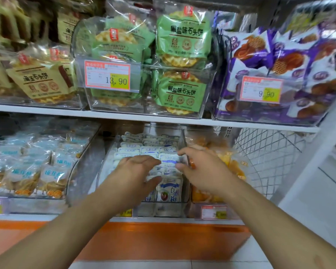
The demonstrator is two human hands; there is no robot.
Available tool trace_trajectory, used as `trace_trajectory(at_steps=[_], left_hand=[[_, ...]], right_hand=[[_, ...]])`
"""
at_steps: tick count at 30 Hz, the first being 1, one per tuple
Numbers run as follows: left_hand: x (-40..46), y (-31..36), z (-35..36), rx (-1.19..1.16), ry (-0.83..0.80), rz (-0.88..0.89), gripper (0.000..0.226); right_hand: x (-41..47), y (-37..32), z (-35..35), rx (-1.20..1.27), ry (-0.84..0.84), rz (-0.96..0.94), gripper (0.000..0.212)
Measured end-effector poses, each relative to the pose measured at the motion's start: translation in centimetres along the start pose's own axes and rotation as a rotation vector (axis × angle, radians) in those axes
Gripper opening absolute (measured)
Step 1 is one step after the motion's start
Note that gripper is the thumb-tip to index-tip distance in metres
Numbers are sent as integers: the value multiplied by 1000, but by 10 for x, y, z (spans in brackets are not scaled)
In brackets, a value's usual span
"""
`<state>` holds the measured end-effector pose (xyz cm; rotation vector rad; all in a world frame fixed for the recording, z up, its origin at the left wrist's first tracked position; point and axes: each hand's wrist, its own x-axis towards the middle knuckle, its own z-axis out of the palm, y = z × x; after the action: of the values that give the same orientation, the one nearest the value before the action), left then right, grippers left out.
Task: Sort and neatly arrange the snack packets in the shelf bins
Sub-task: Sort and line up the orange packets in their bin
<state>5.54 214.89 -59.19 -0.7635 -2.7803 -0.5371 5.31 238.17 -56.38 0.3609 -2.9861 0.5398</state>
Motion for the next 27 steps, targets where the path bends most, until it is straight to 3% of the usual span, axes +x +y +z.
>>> trace_trajectory(at_steps=[2,6,10,12,14,19,22,25,27], left_hand=[[5,24,6,-64,-13,17,51],[20,63,23,-132,-32,39,50],[30,80,39,-96,-102,37,59],[33,79,44,-64,-126,35,65],[35,74,46,-47,-133,32,68],[40,71,45,-84,-124,51,62],[42,74,48,-91,-105,49,61],[42,77,50,-104,-94,21,61],[42,81,47,-156,-91,-44,65]], right_hand=[[-10,17,-13,54,29,90,32],[-24,62,-33,112,71,226,43],[-39,92,-27,257,22,184,42],[-51,100,-20,236,-70,169,29],[-56,104,-17,124,-105,119,28],[-47,97,-4,70,-42,91,40],[-41,89,8,52,10,41,23],[-40,84,4,170,101,117,11],[-43,87,-6,307,189,203,20]])
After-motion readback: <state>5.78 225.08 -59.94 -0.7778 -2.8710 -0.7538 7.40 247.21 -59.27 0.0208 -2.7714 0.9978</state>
